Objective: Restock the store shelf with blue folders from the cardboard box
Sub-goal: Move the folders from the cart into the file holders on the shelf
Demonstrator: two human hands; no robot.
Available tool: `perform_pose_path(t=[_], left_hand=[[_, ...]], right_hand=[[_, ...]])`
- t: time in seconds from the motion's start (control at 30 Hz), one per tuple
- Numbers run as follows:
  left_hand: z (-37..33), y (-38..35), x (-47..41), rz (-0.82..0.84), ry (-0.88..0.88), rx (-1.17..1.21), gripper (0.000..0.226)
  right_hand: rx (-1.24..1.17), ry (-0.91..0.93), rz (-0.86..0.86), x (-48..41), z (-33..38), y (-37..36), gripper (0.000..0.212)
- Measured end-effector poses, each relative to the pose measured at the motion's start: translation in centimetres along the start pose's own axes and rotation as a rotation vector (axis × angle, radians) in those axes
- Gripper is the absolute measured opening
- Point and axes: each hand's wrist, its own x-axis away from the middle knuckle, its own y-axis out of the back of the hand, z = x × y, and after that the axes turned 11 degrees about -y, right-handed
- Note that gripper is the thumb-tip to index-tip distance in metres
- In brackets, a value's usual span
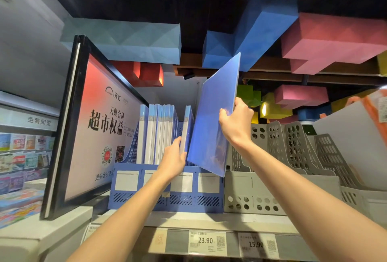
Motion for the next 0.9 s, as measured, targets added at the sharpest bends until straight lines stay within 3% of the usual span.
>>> perform_pose_path(t=[0.13, 0.2, 0.3, 0.37, 0.5, 0.63, 0.77, 0.9], left_hand=[[-1.0, 0.9, 0.7, -0.004, -0.022, -0.072, 0.072], [-2.0, 1.3, 0.7, -0.097, -0.084, -0.064, 0.074], [-3.8, 2.2, 0.4, -0.322, -0.231, 0.094, 0.064], [-5.4, 2.7, 0.2, -0.355, -0.274, 0.221, 0.056], [-7.7, 2.7, 0.2, -0.150, -0.248, 0.442, 0.055], [-9.4, 1.5, 0.9, 0.097, -0.273, 0.473, 0.063], [-9.5, 1.0, 1.3, 0.176, -0.267, 0.444, 0.087], [-9.3, 1.4, 1.1, 0.212, -0.256, 0.448, 0.090]], right_hand=[[-0.020, -0.004, -0.015, 0.0, 0.6, 0.5, 0.019], [-0.023, -0.002, -0.032, 0.1, 1.0, 0.8, 0.018], [-0.026, 0.024, -0.075, 0.3, 1.7, 1.4, 0.016], [-0.042, 0.041, -0.118, 0.2, 2.2, 1.7, 0.015], [-0.089, 0.058, -0.199, 0.3, 2.8, 1.8, 0.012], [-0.117, 0.055, -0.224, 0.8, 3.1, 2.0, 0.009], [-0.190, -0.023, -0.183, 0.4, 3.1, 2.5, 0.007], [-0.207, -0.077, -0.062, -0.4, 3.3, 2.8, 0.011]])
